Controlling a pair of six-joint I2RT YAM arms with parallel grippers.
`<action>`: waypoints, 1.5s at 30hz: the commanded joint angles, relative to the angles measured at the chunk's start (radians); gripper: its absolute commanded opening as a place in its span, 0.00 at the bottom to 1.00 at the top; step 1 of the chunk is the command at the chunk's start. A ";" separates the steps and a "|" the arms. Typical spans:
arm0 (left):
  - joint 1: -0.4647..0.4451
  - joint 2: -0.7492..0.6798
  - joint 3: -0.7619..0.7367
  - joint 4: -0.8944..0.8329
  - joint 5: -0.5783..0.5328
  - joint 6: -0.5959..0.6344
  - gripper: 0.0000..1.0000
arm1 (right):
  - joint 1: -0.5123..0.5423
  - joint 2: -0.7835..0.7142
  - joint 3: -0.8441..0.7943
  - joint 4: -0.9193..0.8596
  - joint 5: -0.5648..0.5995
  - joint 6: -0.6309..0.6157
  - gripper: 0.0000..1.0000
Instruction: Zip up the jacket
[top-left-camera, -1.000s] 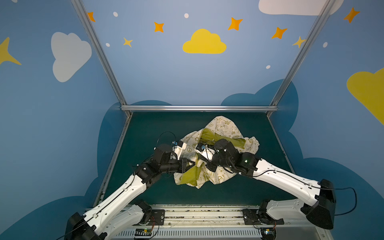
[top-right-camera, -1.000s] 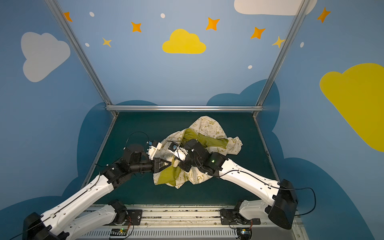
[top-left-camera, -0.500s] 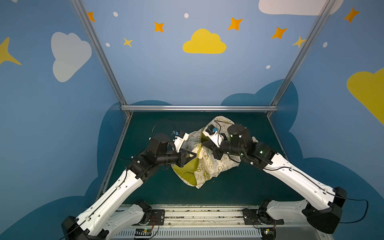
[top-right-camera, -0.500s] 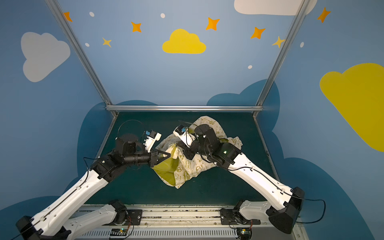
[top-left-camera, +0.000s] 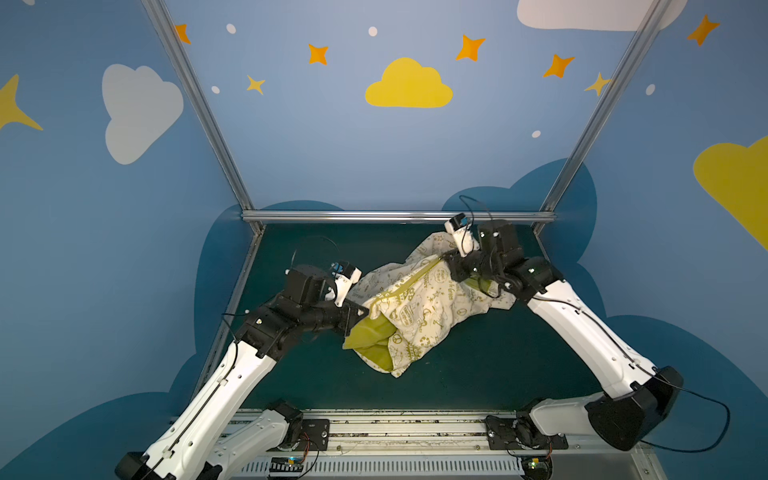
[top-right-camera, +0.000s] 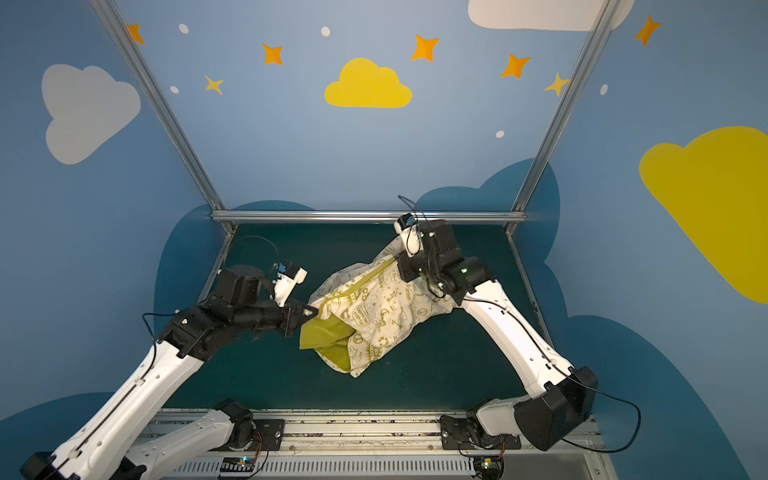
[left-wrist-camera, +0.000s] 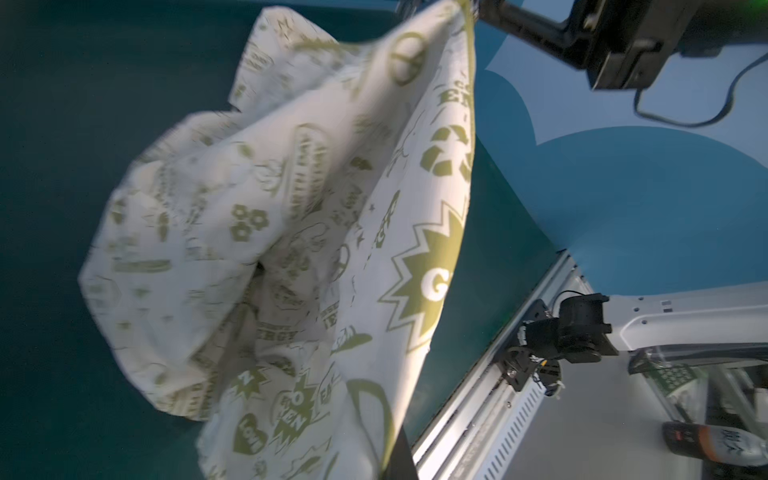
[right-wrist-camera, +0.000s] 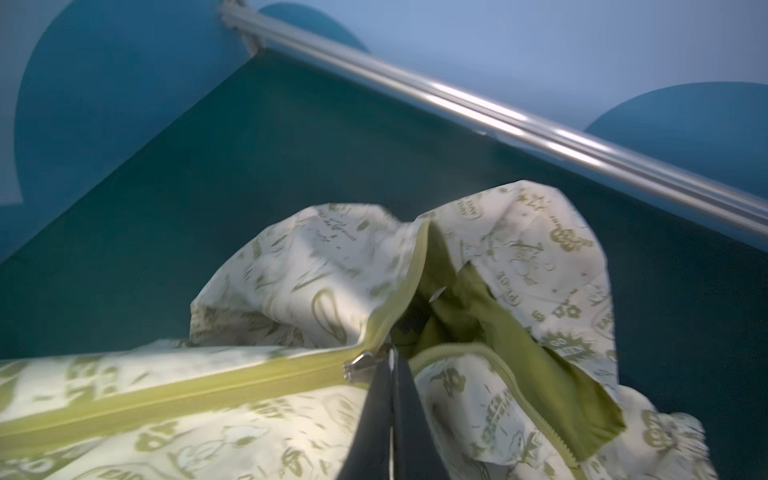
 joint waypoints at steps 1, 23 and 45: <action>0.122 0.090 0.148 -0.086 -0.027 0.216 0.03 | -0.043 0.068 0.183 0.014 0.120 0.039 0.00; 0.416 0.036 -0.299 0.013 0.097 0.769 0.03 | -0.028 -0.455 -0.678 -0.113 0.430 0.616 0.00; 0.359 0.315 -0.374 0.144 -0.364 0.749 0.92 | -0.123 -0.097 -0.723 -0.526 0.898 1.317 0.95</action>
